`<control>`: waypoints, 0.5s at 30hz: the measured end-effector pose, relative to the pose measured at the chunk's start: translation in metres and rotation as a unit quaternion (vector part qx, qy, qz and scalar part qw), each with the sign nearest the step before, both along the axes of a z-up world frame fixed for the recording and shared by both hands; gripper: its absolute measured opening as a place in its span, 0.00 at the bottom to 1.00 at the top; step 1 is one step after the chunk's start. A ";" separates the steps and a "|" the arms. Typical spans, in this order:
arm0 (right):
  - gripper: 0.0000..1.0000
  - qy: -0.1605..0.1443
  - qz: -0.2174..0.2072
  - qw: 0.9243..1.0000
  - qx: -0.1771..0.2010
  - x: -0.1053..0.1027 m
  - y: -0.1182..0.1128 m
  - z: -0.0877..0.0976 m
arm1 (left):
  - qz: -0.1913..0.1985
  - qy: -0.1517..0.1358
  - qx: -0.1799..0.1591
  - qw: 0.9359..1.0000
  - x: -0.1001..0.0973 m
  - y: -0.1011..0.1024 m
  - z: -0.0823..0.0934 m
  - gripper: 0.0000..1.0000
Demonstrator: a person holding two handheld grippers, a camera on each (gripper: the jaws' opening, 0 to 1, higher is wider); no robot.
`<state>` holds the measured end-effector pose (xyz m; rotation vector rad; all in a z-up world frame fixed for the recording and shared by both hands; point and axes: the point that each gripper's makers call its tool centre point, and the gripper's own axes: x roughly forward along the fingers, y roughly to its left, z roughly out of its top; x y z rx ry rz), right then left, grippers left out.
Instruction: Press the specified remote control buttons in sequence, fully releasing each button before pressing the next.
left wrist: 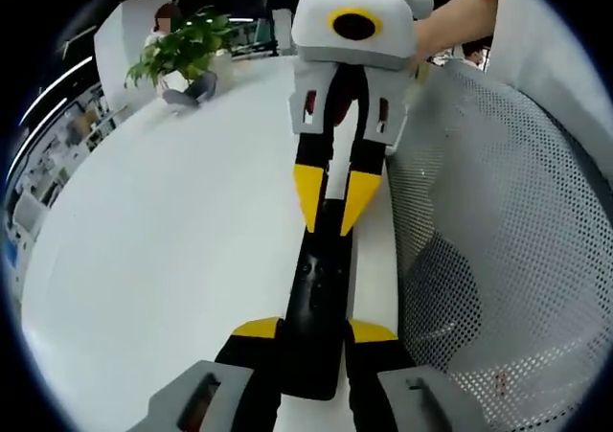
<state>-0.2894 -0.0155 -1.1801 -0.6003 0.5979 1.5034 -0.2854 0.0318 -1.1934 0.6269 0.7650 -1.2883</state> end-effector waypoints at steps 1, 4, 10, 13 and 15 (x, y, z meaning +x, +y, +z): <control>0.08 0.007 -0.006 1.000 0.008 0.000 0.001 0.000 | 0.002 0.000 -0.005 1.000 0.000 0.000 0.000 0.25; 0.09 0.005 -0.002 1.000 0.010 0.000 0.002 0.000 | 0.005 -0.002 -0.019 1.000 0.000 0.000 0.000 0.25; 0.09 -0.029 0.054 0.998 -0.030 -0.002 0.004 -0.001 | -0.003 -0.001 -0.022 1.000 -0.001 -0.001 0.001 0.25; 0.08 -0.039 0.073 0.995 -0.059 -0.004 0.005 -0.001 | -0.003 -0.005 -0.031 1.000 -0.002 -0.001 0.001 0.25; 0.08 -0.043 0.082 0.992 -0.086 -0.004 0.006 -0.002 | -0.003 -0.006 -0.031 0.999 -0.002 -0.002 0.001 0.25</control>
